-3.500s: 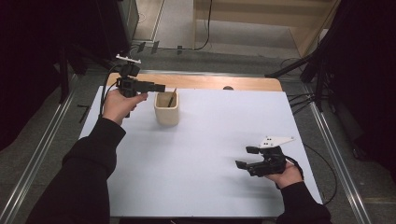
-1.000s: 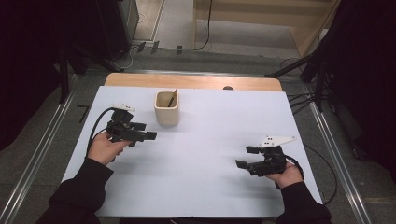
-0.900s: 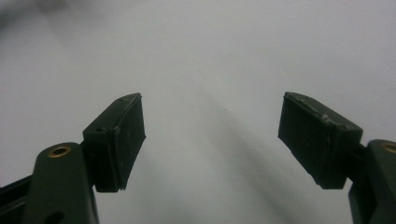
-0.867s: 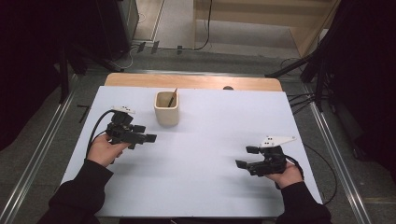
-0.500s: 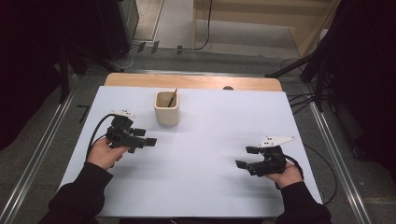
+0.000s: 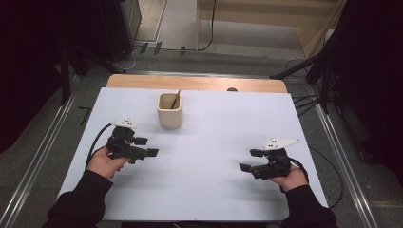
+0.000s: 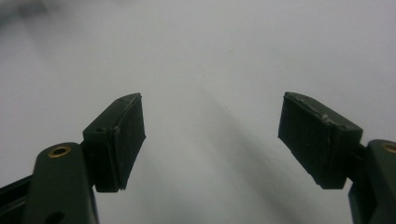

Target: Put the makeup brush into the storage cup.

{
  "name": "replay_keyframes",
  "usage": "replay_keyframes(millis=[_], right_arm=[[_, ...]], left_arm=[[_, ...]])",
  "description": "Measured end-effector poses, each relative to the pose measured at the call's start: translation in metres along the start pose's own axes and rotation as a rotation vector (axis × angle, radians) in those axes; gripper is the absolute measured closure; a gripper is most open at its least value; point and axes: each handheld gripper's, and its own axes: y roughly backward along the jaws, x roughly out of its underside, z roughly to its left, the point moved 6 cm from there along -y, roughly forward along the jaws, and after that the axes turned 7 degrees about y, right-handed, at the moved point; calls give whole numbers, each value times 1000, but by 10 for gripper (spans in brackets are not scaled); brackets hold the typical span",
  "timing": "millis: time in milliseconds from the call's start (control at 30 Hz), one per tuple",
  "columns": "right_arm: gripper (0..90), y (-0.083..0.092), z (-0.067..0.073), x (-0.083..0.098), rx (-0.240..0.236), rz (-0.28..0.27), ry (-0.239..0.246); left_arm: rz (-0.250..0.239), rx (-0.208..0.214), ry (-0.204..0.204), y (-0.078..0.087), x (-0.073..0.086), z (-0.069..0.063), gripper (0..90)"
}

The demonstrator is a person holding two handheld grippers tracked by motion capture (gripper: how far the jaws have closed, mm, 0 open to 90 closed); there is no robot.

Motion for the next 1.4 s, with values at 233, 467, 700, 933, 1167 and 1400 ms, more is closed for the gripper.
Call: replay_keyframes(millis=[233, 467, 700, 933, 1167, 1400], right_arm=[[241, 0, 0, 0, -1, 1, 2], [241, 0, 0, 0, -1, 0, 2], [241, 0, -1, -1, -3, -4, -2], [241, 1, -1, 0, -5, -3, -3], [241, 1, -2, 0, -3, -5, -2], [241, 0, -1, 0, -8, -2, -2]], left_arm=[[11, -15, -31, 1, 11, -3, 256], [17, -13, -52, 2, 19, -7, 248], [17, -23, -69, 3, 25, -7, 243], [35, -27, -105, 2, 27, -8, 241], [32, -32, -101, 3, 29, -5, 241], [37, -30, -102, 1, 29, -4, 240]])
